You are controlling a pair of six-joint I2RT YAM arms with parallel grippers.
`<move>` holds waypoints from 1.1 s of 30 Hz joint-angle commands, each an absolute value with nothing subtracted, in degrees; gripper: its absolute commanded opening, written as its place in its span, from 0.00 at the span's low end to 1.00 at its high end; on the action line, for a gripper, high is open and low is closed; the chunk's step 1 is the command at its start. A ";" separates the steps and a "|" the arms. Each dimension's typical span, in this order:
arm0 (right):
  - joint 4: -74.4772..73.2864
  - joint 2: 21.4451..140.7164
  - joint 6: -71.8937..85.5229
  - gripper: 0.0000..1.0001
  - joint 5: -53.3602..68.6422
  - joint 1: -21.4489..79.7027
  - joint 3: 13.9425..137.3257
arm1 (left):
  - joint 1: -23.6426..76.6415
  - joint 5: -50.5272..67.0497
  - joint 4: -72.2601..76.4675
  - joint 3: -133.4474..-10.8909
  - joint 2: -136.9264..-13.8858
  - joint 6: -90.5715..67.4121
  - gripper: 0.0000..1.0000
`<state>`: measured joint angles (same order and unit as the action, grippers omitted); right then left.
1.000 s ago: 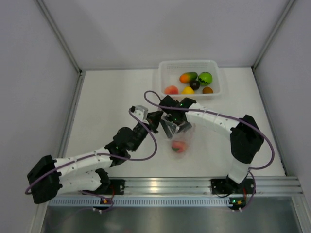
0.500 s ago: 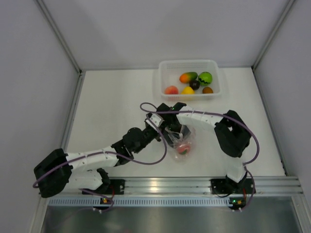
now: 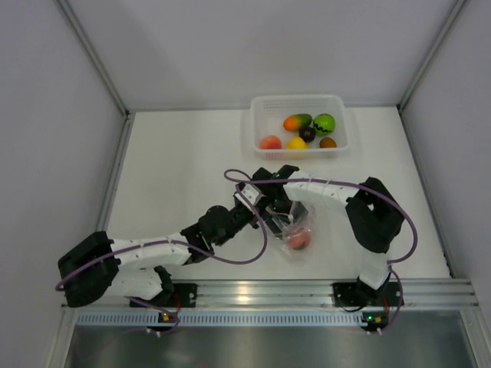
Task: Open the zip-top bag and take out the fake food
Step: Adjust the zipper food storage bag at the center of the board.
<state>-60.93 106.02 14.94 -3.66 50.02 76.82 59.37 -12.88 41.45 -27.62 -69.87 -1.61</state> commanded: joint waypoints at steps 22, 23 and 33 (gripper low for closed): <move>-75.41 104.06 14.85 0.69 -9.84 53.44 75.14 | 60.12 -29.98 43.59 -26.72 -61.79 -0.88 0.00; -75.58 104.41 14.85 0.71 -10.10 53.79 75.49 | 60.29 -28.75 43.59 -26.81 -61.61 -1.23 0.00; -75.94 108.02 14.41 0.69 -10.11 55.46 75.85 | 68.73 -35.76 43.59 -31.55 -63.19 6.06 0.00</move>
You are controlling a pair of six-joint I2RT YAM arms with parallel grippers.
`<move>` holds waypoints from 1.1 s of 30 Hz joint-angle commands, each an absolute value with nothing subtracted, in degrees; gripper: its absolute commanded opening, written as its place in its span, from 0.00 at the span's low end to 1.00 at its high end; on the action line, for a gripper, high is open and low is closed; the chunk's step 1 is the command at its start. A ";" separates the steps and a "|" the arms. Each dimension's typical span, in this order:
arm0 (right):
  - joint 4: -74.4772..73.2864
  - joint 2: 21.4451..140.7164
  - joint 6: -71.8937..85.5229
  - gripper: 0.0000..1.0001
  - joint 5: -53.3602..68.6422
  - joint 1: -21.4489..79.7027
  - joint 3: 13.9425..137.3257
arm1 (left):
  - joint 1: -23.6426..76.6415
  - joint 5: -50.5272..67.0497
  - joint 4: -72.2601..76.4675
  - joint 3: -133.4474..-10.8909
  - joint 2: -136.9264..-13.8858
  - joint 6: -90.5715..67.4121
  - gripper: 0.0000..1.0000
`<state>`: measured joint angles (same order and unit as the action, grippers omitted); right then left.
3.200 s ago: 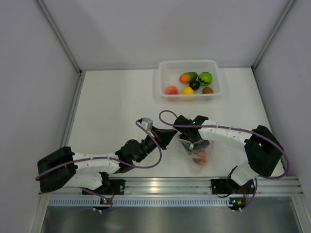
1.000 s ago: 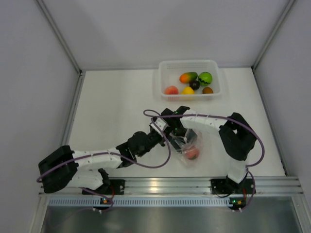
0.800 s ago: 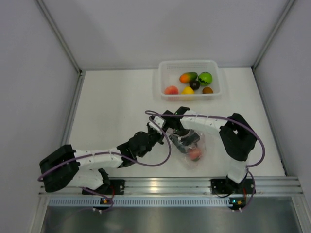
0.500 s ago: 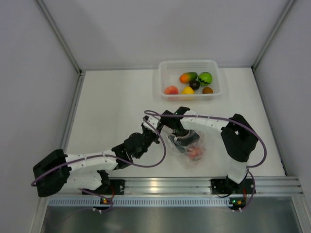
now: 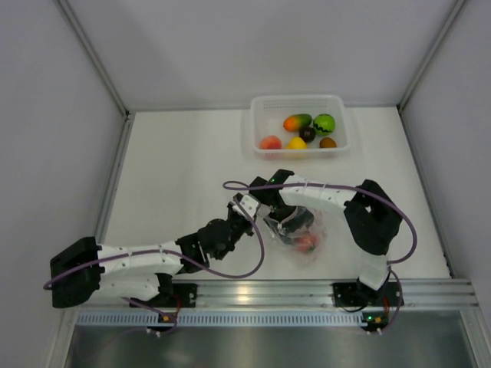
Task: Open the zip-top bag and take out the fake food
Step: Adjust the zipper food storage bag at the center of the board.
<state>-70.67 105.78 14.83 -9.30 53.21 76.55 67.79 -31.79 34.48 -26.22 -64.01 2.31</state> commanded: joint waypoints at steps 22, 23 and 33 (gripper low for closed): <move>-75.59 107.05 13.27 0.41 -8.26 56.87 75.76 | 68.64 -40.52 40.25 -33.31 -64.07 6.85 0.00; -75.85 106.88 13.27 0.38 -8.61 56.87 76.20 | 68.64 -40.60 40.17 -33.31 -64.16 6.94 0.00; -68.84 100.12 14.24 0.20 -11.69 56.87 82.79 | 68.64 -38.50 39.90 -33.31 -63.64 4.93 0.00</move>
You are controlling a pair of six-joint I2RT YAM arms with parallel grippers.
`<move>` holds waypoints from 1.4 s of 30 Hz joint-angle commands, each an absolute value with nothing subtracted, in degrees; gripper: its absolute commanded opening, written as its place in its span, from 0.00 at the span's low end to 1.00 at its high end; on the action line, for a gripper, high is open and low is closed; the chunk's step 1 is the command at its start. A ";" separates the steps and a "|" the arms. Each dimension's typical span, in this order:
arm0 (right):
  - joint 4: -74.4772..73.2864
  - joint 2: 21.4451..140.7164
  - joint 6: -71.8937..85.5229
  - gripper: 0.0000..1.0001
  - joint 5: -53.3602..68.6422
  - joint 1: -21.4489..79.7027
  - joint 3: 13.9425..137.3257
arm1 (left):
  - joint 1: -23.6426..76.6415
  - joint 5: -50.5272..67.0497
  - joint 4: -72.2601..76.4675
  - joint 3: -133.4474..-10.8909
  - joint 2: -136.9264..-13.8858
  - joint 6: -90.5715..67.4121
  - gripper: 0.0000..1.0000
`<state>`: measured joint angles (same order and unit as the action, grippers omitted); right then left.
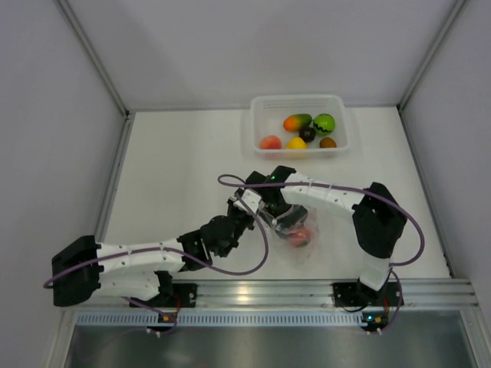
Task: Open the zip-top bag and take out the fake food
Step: Adjust the zipper food storage bag at the center of the board.
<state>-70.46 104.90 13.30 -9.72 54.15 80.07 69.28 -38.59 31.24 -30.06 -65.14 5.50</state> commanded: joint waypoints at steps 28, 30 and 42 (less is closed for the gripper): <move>-48.43 89.65 34.62 0.08 -25.48 56.51 77.52 | 68.64 -22.07 46.58 -29.71 -60.03 -1.67 0.00; -47.90 89.38 35.59 0.04 -27.23 56.43 77.78 | 68.64 -21.88 47.02 -29.18 -59.85 -2.28 0.00; -48.78 85.35 35.43 0.01 -28.05 53.79 72.25 | 68.91 -38.05 46.32 -27.60 -60.81 -0.53 0.00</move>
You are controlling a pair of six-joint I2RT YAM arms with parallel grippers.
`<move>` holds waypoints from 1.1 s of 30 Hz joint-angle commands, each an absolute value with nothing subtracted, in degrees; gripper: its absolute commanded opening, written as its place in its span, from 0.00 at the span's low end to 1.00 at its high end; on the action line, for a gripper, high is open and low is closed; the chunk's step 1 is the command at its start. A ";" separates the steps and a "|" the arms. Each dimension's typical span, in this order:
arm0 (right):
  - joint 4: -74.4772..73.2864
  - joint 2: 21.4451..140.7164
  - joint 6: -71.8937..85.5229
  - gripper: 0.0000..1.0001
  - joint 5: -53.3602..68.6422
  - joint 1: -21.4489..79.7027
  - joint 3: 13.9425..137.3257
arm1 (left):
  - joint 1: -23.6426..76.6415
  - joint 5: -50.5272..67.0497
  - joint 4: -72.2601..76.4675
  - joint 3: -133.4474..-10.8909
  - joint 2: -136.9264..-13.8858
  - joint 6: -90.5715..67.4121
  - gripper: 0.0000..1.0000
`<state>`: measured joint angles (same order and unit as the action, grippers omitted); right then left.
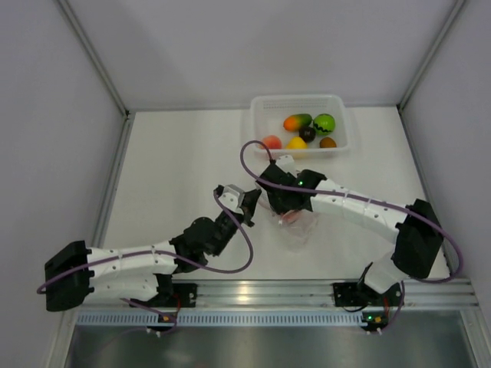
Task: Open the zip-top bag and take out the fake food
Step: Adjust the zipper food storage bag at the center of the board.
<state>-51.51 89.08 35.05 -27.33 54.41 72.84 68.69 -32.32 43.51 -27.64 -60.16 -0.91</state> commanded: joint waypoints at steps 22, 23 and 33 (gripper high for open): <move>-43.68 81.64 35.42 0.00 -32.69 53.53 75.05 | 72.24 -23.38 47.11 -29.09 -62.67 -3.96 0.00; -44.29 82.17 36.38 0.00 -33.65 53.61 75.49 | 72.51 -23.55 47.11 -29.35 -62.75 -3.26 0.00; -42.98 85.60 38.41 0.00 -32.96 53.53 75.59 | 74.00 -26.72 47.20 -31.02 -65.30 -2.46 0.00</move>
<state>-45.89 85.62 36.58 -31.22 54.06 72.90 73.21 -26.72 43.57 -28.38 -64.40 -2.85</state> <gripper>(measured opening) 0.614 0.020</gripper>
